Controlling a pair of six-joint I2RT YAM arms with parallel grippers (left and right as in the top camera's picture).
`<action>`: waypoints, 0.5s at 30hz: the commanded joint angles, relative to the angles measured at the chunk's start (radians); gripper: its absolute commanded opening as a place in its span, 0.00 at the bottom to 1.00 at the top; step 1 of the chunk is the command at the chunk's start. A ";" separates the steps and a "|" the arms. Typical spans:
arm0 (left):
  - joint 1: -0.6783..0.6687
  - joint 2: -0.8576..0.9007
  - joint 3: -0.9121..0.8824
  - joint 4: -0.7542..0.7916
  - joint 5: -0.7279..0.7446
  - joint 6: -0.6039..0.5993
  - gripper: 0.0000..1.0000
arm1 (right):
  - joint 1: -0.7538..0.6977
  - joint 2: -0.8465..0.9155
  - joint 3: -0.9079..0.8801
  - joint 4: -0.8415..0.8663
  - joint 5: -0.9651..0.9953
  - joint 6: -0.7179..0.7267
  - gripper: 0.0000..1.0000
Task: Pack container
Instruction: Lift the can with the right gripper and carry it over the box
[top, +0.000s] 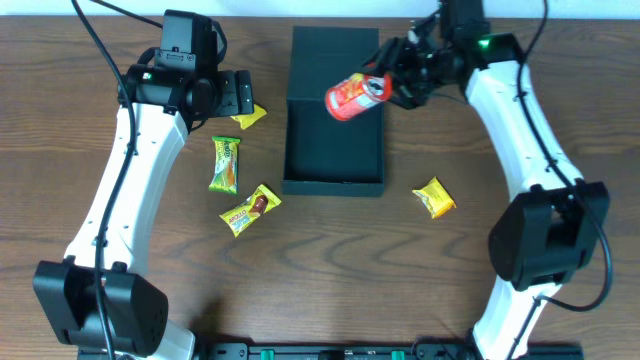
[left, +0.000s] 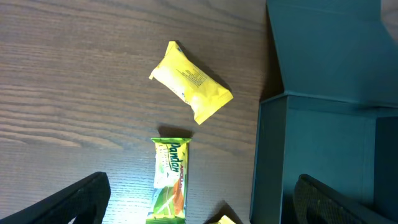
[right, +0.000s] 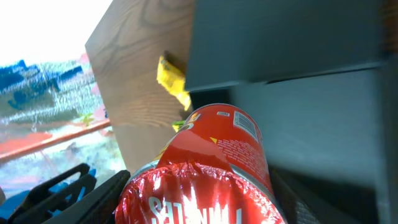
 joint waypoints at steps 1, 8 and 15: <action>0.001 0.013 0.020 0.000 -0.011 -0.003 0.95 | 0.058 -0.034 0.021 0.023 0.020 0.045 0.66; 0.001 0.013 0.020 -0.004 -0.011 -0.003 0.95 | 0.143 -0.032 0.019 0.042 0.151 0.077 0.68; 0.001 0.013 0.020 -0.004 -0.011 -0.003 0.95 | 0.161 0.015 -0.010 0.113 0.178 0.077 0.68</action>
